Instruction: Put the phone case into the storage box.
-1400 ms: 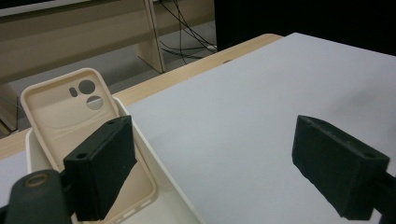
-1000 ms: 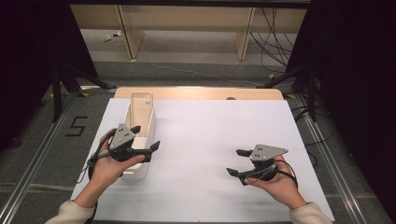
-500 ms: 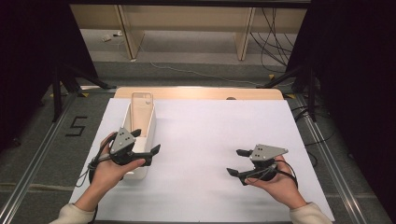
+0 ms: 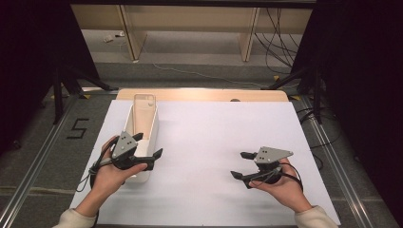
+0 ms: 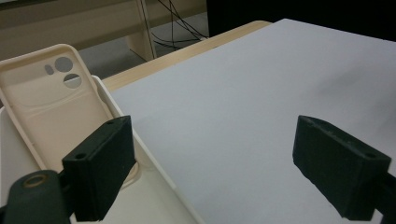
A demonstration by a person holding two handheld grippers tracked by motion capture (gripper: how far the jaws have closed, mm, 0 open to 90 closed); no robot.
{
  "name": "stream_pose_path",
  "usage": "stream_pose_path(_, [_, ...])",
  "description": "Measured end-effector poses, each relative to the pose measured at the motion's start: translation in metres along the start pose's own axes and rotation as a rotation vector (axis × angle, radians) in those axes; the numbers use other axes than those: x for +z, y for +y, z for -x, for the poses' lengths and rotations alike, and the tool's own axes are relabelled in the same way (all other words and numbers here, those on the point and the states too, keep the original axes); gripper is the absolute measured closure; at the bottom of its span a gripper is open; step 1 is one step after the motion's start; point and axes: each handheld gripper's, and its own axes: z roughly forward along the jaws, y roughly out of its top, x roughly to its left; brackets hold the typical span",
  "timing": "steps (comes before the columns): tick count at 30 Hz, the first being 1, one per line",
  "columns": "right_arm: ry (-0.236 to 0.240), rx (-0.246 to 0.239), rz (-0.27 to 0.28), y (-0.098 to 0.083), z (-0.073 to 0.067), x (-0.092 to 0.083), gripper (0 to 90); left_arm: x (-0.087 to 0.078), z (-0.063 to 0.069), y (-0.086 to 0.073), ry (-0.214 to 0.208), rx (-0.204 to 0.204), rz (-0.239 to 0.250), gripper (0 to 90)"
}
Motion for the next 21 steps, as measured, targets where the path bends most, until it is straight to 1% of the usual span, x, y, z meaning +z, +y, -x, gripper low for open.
stream_pose_path(3, [-0.002, 0.002, 0.001, 0.0001, 0.0002, -0.0003, 25.3, -0.0004, -0.0004, 0.0002, 0.004, 0.000, 0.002, 12.7])
stream_pose_path(21, [0.000, 0.004, 0.008, 0.0004, 0.0000, -0.0008, 24.9, -0.0004, 0.0002, 0.0003, -0.005, -0.001, 0.007, 12.4])
